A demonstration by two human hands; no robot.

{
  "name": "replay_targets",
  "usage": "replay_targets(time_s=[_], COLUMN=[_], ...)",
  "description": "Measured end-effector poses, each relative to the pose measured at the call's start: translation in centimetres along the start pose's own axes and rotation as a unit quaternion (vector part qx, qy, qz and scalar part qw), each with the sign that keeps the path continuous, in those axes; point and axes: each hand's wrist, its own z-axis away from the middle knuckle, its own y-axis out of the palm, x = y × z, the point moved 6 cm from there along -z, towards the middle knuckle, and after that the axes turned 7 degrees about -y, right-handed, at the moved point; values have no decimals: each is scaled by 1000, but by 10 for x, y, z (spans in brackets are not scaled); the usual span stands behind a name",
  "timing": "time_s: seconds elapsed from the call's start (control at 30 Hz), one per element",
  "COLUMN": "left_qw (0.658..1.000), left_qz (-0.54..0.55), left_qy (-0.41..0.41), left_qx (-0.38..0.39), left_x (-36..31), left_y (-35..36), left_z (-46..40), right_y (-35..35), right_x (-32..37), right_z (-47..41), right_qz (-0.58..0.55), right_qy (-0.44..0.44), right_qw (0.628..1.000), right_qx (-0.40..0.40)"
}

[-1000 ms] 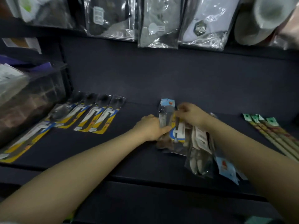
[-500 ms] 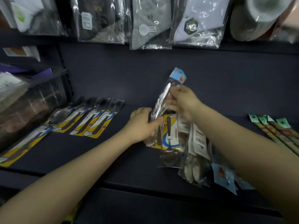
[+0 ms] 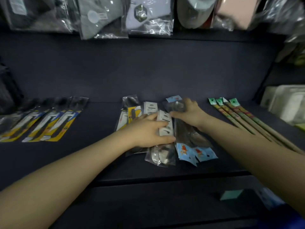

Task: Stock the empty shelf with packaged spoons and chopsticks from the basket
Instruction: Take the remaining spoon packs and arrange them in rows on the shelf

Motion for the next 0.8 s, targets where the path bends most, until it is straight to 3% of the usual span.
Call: replay_targets(time_s=[0.1,0.17,0.37,0.47,0.5,0.57,0.63,0.7,0.8], left_qw=[999,998,995,969,956,943,941,942,948], left_qz=[24,45,90,241,272,272,259,265,256], left_qy=[-21,-37,-47,-11,-8,-10,-10,-18,-12], left_qx=[-8,-18,11,-54,-106,-191,-219,-206,-189], left_x=[7,17,47,59,65,76,84,89,83], left_y=[1,0,0,-13,-23,-40,-46,-44,-35], left_z=[-1,0,7,13,19,34,44,51,58], right_y=[14,21,15,11,15,30,44,48,46], right_x=[8,5,-5,39,61,96,108,112,117], right_z=[16,20,1,8,19,47,65,66,64], right_qz=[118,172,232,206,152,91,156,210,289], right_qy=[-62,-90,-106,-221,-297,-398,-450,-481,-541], right_qw=[983,966,961,951,936,871,800,772,740], right_qx=[130,169,101,66,116,275,365,359,275])
